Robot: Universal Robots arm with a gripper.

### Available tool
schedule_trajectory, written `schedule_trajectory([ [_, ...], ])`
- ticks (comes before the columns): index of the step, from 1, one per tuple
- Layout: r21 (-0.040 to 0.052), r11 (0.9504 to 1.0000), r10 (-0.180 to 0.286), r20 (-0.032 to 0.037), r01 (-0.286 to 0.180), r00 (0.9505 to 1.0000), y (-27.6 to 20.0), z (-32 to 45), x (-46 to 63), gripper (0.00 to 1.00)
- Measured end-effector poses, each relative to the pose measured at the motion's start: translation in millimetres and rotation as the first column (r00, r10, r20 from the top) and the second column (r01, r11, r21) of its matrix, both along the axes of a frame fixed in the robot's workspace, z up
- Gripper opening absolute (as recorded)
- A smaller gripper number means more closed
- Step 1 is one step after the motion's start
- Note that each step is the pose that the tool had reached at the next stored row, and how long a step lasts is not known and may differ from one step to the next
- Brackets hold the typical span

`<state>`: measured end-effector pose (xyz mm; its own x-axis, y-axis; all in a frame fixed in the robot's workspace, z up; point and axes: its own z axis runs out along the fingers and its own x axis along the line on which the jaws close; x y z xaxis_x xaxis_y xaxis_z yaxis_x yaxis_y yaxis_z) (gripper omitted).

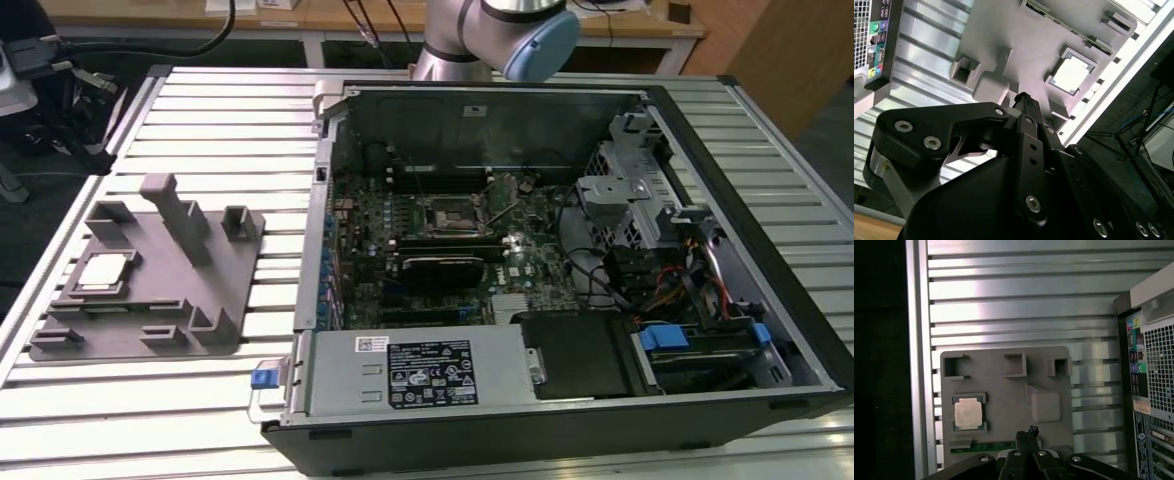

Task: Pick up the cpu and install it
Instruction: 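Reach for the cpu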

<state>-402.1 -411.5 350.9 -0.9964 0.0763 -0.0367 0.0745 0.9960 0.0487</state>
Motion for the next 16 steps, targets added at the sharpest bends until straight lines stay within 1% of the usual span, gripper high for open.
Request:
schedule_trajectory([
  [5, 0.0000, 1.0000, 0.000, -0.0001, 0.000, 1.0000, -1.0, -5.8, -5.7, 0.11],
  [16, 0.0000, 1.0000, 0.000, 0.0000, 0.000, 1.0000, -1.6, -20.4, -21.2, 0.11],
])
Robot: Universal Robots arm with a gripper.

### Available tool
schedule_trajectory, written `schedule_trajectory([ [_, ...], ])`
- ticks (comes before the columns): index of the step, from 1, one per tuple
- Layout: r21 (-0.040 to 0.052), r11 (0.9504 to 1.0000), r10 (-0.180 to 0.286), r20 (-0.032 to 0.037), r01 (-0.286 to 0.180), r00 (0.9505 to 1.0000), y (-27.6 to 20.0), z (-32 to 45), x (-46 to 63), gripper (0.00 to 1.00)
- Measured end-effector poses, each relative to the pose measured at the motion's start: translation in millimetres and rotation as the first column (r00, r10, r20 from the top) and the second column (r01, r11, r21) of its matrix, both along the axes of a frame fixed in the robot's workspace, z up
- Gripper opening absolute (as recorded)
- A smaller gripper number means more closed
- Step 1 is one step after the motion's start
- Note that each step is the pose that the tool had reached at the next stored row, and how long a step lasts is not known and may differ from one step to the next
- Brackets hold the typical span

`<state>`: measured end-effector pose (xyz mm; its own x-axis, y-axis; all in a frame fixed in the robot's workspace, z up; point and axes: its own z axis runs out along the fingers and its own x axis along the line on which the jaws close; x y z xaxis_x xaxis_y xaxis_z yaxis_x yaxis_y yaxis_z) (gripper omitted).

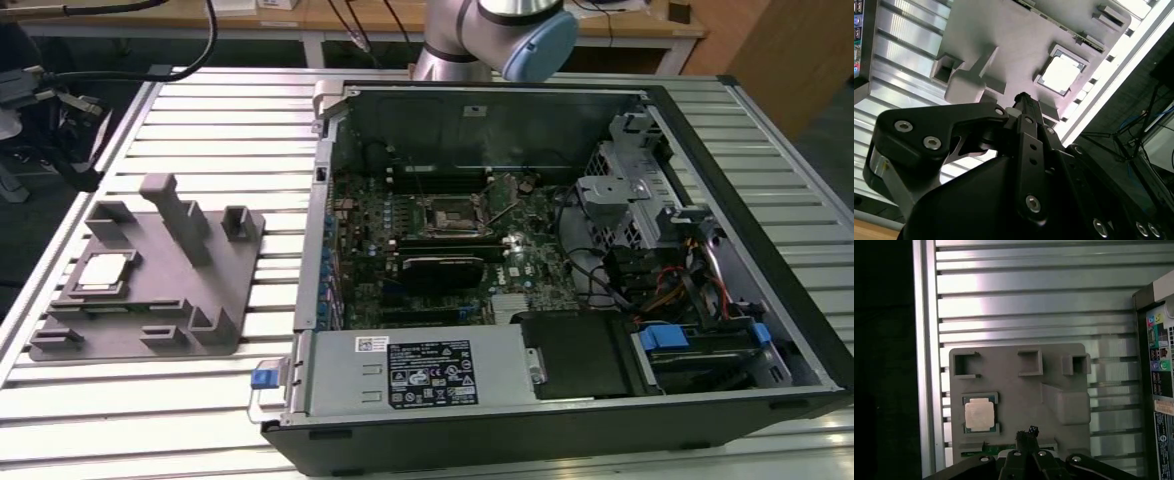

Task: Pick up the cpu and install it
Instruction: 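Reach for the cpu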

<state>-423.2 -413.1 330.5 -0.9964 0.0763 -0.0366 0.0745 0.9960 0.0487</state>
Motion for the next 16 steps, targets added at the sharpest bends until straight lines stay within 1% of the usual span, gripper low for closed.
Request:
schedule_trajectory([
  [11, 0.0000, 1.0000, 0.000, 0.0001, 0.000, 1.0000, -1.6, -12.1, -9.2, 0.11],
  [16, 0.0000, 1.0000, 0.000, -0.0001, 0.000, 1.0000, -1.7, -13.3, -9.9, 0.11],
])
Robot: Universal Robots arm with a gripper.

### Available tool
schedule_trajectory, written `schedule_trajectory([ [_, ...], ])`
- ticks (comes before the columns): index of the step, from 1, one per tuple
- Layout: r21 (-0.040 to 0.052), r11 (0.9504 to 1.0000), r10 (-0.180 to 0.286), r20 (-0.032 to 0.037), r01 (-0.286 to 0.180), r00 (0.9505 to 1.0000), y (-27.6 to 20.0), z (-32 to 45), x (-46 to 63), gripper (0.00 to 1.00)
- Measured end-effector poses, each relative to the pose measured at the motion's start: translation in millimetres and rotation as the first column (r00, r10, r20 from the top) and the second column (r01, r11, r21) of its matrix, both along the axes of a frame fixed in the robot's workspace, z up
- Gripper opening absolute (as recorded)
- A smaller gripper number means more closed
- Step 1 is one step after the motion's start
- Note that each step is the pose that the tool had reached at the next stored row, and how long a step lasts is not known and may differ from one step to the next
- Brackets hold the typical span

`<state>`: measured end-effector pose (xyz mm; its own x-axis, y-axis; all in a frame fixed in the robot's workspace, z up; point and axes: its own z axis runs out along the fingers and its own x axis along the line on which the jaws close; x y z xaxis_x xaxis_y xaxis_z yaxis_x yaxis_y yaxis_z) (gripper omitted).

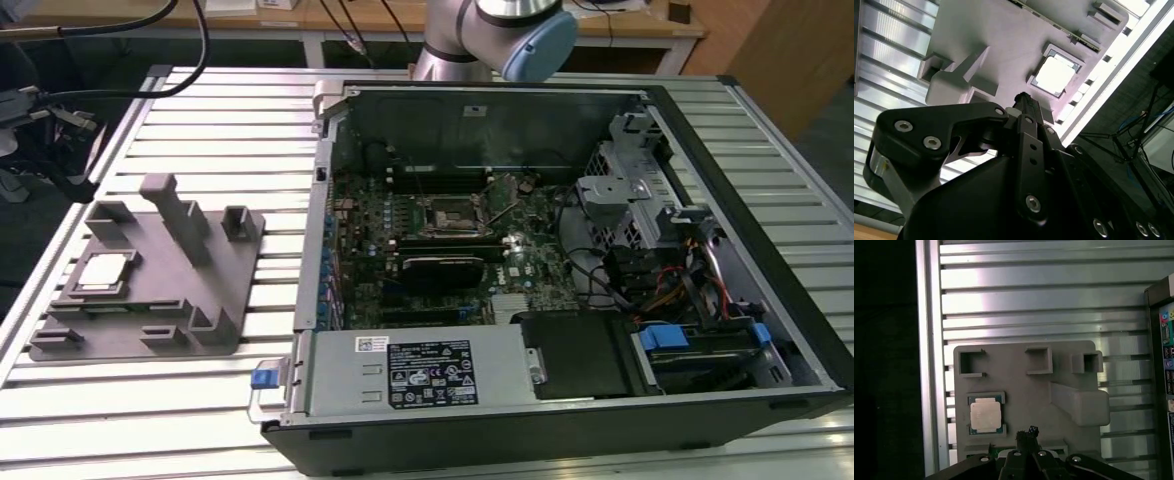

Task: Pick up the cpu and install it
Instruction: 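Pick up the cpu and move it towards the insertion slot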

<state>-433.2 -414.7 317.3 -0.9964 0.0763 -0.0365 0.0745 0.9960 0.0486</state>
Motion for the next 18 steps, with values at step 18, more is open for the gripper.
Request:
schedule_trajectory([
  [18, 0.0001, 1.0000, 0.000, 0.0002, 0.000, 1.0000, 0.0, -4.5, -2.0, 0.11],
])
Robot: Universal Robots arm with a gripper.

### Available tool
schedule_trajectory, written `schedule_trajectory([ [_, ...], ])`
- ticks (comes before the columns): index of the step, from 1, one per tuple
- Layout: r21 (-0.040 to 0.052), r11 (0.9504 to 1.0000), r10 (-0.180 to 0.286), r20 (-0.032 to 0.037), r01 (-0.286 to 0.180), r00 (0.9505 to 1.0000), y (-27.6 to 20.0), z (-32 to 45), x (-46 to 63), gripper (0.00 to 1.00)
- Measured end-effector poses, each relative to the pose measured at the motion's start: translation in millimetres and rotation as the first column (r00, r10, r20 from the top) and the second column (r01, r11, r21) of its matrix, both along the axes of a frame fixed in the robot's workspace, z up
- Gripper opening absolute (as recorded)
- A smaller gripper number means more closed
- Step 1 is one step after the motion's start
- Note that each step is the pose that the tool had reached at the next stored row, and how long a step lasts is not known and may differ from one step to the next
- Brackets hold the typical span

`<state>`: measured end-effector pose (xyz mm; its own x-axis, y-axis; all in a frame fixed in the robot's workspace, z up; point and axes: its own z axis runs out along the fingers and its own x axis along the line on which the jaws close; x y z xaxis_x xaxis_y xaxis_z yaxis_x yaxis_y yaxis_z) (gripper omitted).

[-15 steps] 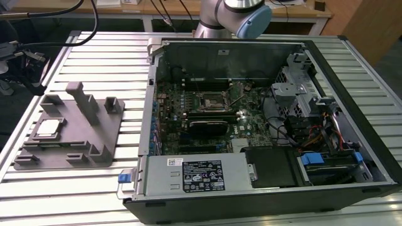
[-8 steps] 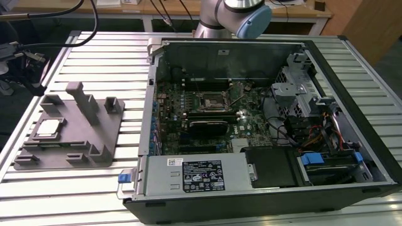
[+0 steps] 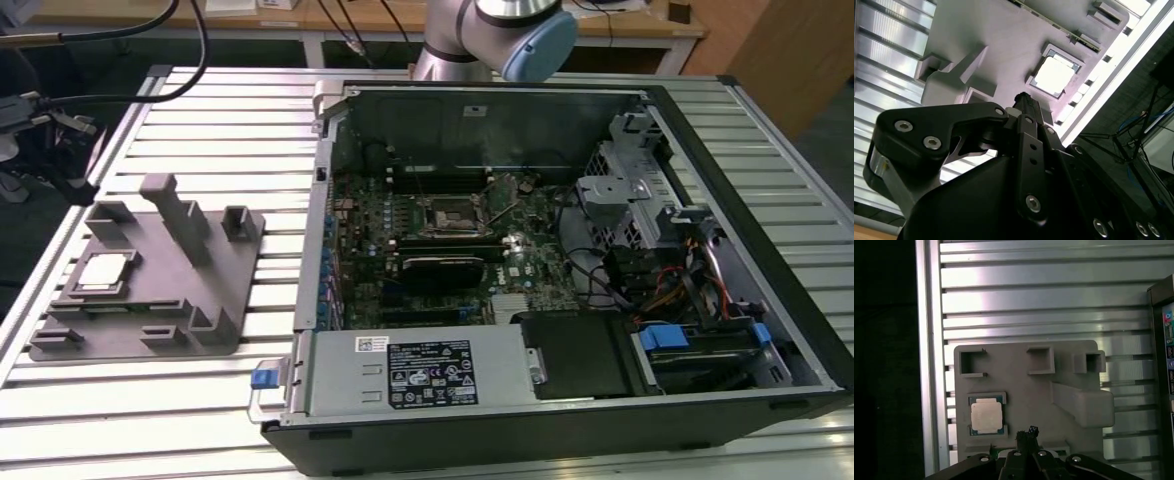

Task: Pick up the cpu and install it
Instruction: 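Pick up the cpu and move it towards the insertion slot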

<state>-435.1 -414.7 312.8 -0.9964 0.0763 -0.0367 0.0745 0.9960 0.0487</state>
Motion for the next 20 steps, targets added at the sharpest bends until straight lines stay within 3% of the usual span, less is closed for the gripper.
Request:
schedule_trajectory([
  [20, 0.0000, 1.0000, 0.000, 0.0000, 0.000, 1.0000, 0.0, -9.2, -2.4, 0.11],
])
